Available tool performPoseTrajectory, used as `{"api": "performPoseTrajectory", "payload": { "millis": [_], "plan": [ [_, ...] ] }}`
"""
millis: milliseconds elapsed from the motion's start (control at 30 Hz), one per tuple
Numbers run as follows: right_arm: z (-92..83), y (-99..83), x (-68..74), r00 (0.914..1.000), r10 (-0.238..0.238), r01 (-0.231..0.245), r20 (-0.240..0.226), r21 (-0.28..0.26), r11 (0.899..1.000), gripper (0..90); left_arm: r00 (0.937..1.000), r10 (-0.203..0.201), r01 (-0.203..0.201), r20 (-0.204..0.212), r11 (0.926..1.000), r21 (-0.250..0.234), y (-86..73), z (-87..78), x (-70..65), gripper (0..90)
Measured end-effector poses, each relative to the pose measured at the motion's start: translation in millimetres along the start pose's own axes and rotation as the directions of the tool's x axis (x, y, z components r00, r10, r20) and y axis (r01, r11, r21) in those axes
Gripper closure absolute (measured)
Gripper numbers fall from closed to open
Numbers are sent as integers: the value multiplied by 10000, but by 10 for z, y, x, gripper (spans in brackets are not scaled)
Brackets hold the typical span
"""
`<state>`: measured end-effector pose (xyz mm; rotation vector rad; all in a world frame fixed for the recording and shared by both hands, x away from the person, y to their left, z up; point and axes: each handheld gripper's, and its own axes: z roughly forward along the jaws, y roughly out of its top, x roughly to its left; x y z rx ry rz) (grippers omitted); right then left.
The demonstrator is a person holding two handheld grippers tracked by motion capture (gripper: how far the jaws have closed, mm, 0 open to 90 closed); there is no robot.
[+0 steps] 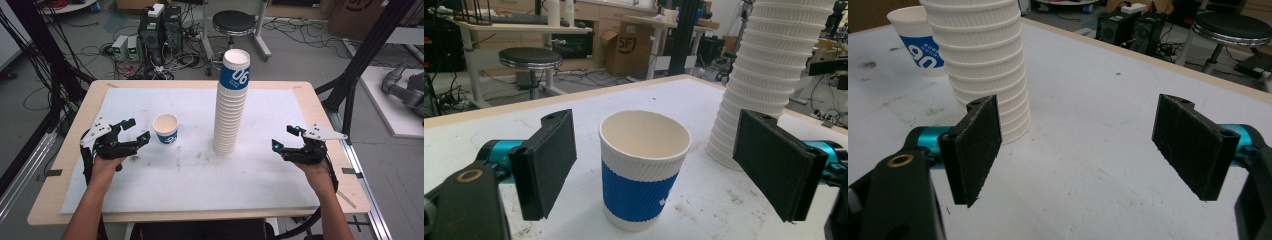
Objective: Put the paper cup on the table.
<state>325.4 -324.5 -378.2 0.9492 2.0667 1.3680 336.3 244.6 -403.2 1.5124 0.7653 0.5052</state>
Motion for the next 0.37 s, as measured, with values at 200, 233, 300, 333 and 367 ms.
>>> {"api": "performPoseTrajectory", "payload": {
  "millis": [200, 233, 300, 333, 367],
  "plan": [
    [-9, 4, -2, 10000, -49, 49, 36, -73, 10000, 202, 10000, -13, 13, -44, 10000, 1, -9, -3, 19, 174],
    [-10, 5, 2, 10000, -40, 40, -2, -24, 10000, 202, 10000, -5, 5, -59, 10000, 24, -10, -5, 26, 174],
    [0, 4, -1, 10000, -80, 80, 38, -32, 10000, 202, 10000, -48, 49, -77, 10000, 47, -18, -2, 36, 174],
    [2, 1, -2, 10000, -69, 69, 7, -7, 10000, 202, 9999, -96, 96, -74, 10000, 23, -22, 5, 39, 174],
    [4, -1, -1, 10000, -41, 41, -21, 30, 10000, 202, 9999, -84, 84, -104, 9999, 59, -28, 9, 45, 174]
  ]
}}
